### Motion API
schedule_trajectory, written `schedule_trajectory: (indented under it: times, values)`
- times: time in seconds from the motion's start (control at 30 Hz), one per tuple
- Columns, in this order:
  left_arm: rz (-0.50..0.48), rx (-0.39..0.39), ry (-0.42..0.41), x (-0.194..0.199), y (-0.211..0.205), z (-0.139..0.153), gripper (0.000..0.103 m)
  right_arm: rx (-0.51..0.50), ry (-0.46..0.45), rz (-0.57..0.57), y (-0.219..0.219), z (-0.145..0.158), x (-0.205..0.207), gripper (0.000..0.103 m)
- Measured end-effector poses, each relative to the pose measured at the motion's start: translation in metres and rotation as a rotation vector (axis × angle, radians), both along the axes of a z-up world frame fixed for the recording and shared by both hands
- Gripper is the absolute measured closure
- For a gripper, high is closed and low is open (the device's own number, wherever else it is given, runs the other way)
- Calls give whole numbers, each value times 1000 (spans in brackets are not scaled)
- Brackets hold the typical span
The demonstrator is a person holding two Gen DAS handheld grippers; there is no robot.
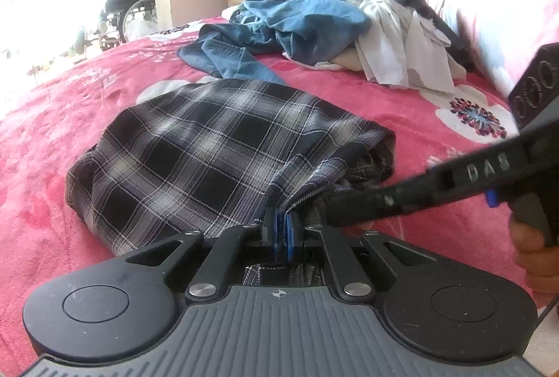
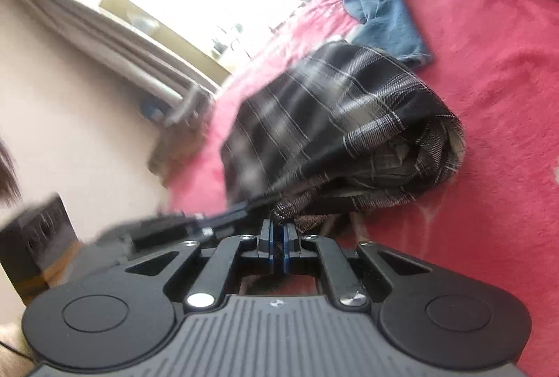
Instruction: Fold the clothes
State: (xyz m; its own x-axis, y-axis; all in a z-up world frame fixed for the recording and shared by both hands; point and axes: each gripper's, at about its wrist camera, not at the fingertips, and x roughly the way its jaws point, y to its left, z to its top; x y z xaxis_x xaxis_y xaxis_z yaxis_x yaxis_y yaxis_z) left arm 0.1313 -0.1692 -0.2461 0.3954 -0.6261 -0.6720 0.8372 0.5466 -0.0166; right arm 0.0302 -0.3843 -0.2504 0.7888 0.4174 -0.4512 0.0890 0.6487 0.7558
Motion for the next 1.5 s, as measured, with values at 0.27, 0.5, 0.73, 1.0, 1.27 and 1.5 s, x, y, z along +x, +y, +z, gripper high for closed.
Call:
schedule_trajectory:
  times: [0.27, 0.5, 0.73, 1.0, 1.27, 1.5]
  values:
    - [12, -18, 8, 4, 4, 4, 98, 231, -40, 10, -20, -12, -12, 97]
    - [0, -28, 8, 0, 2, 4, 98, 219, 13, -78, -21, -29, 4, 97]
    - [-59, 35, 38, -11, -3, -19, 99, 242, 86, -116, -19, -47, 21, 97]
    - [-72, 81, 25, -17, -6, -37, 98, 253, 133, -267, -47, -37, -23, 60]
    - [-80, 98, 3, -20, -7, -39, 98, 301, 209, -385, -82, -38, -25, 48]
    - [-86, 106, -12, -22, -7, -41, 98, 425, 195, -377, -89, -43, -2, 92]
